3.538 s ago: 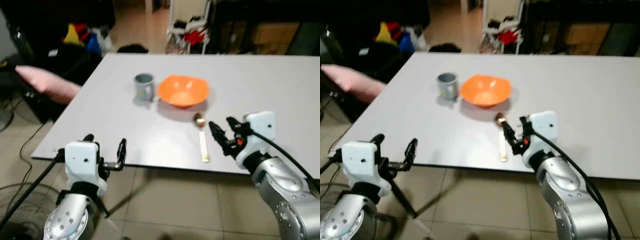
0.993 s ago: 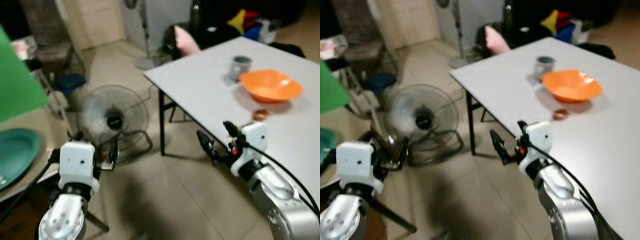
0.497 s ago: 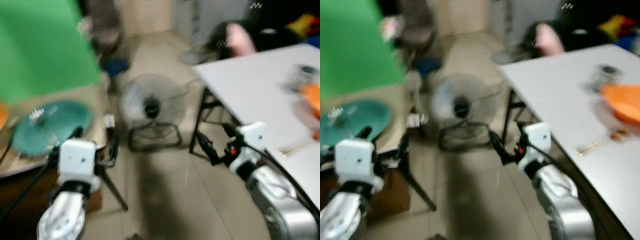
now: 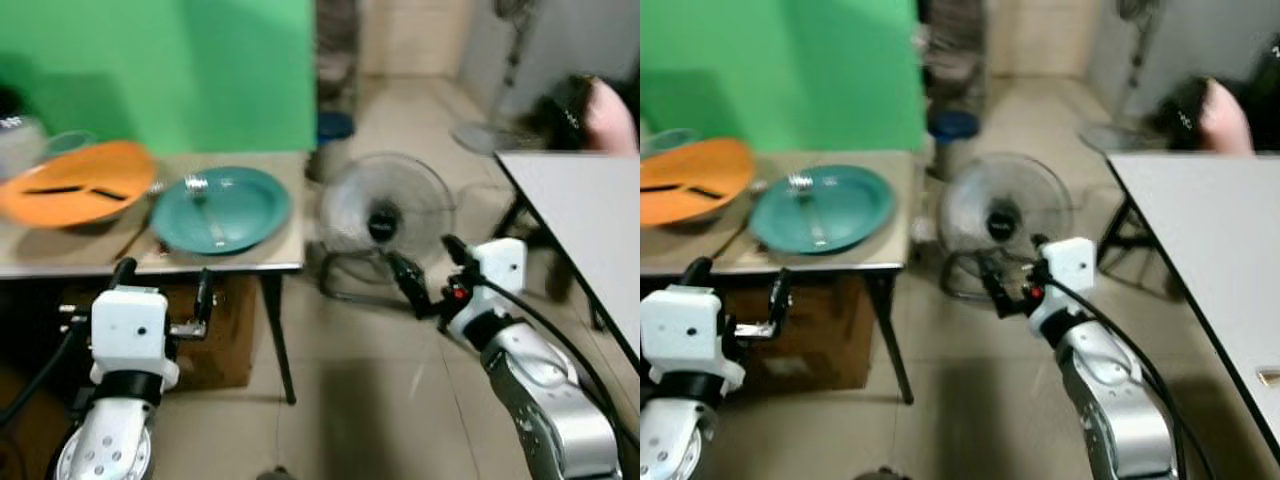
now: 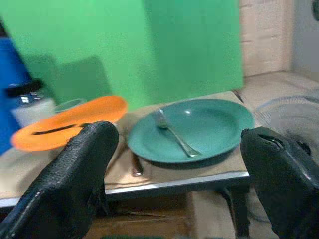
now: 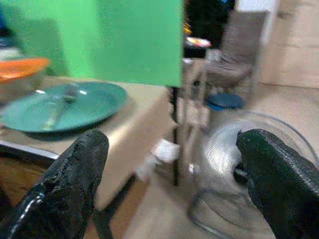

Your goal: Setting the table

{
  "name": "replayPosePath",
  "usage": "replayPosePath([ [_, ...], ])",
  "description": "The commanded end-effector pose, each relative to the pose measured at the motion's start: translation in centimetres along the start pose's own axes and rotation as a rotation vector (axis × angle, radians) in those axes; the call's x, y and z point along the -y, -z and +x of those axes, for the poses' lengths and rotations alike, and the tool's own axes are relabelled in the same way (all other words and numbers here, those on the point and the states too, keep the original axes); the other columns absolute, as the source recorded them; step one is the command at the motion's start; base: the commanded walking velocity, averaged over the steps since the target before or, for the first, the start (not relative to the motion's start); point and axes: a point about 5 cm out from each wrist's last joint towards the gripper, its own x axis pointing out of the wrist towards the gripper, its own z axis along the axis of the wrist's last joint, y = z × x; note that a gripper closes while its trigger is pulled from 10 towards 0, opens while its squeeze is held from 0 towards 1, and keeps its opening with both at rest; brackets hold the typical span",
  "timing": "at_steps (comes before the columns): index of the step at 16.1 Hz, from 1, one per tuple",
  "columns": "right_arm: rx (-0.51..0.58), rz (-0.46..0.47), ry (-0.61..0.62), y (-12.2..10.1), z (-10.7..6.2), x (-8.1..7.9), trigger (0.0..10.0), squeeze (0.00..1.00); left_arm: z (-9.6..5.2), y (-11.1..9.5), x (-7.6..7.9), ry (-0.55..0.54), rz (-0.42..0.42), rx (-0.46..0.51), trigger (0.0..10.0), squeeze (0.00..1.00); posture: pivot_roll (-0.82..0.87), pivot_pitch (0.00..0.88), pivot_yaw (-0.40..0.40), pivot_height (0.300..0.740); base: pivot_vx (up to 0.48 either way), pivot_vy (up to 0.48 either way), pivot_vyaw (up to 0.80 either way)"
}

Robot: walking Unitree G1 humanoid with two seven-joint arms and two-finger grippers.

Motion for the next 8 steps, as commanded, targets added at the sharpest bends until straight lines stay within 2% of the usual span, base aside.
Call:
replayPosePath([
  [1, 0.006, -0.005, -0.037, -0.3, 0.2, -0.2, 10.0, 1.0, -0.1, -0.2, 0.3, 0.018, -0.003, 0.016, 10.0, 0.0, 0.05, 0.0, 0.028, 0.74, 0.0, 0.0, 0.8],
  [2, 0.007, -0.004, -0.048, -0.3, 0.3, -0.4, 10.0, 1.0, -0.1, -0.2, 0.3, 0.021, -0.003, 0.017, 10.0, 0.0, 0.05, 0.0, 0.028, 0.74, 0.0, 0.0, 0.8],
  [4, 0.002, 0.021, -0.101, -0.2, 0.7, -1.3, 10.0, 1.0, 0.1, -0.3, 0.3, 0.028, -0.004, 0.023, 10.0, 0.0, 0.05, 0.0, 0.027, 0.74, 0.289, 0.0, 0.8],
  [5, -0.032, 0.031, -0.149, 0.1, 1.1, -1.9, 10.0, 1.0, 0.2, -0.2, 0.2, 0.032, -0.003, 0.021, 10.0, 0.0, 0.05, 0.0, 0.026, 0.74, 0.368, 0.0, 0.0],
  [6, -0.058, 0.074, -0.155, 0.3, 1.5, -2.1, 10.0, 0.39, 0.2, -0.1, 0.1, 0.042, 0.006, 0.016, 10.0, 0.0, 0.05, 0.0, 0.029, 0.74, 0.386, 0.0, 0.0],
  [7, -0.064, 0.084, -0.153, 0.4, 1.6, -2.1, 10.0, 0.0, 0.2, -0.1, 0.1, 0.044, 0.009, 0.016, 10.0, 0.0, 0.05, 0.0, 0.029, 0.74, 0.412, 0.0, 0.0],
  [8, -0.049, 0.085, -0.159, -0.1, 2.0, -2.2, 10.0, 0.0, 0.1, -0.2, 0.1, 0.061, 0.011, 0.019, 10.0, 0.0, 0.06, 0.0, 0.028, 0.74, 0.45, 0.0, 0.0],
])
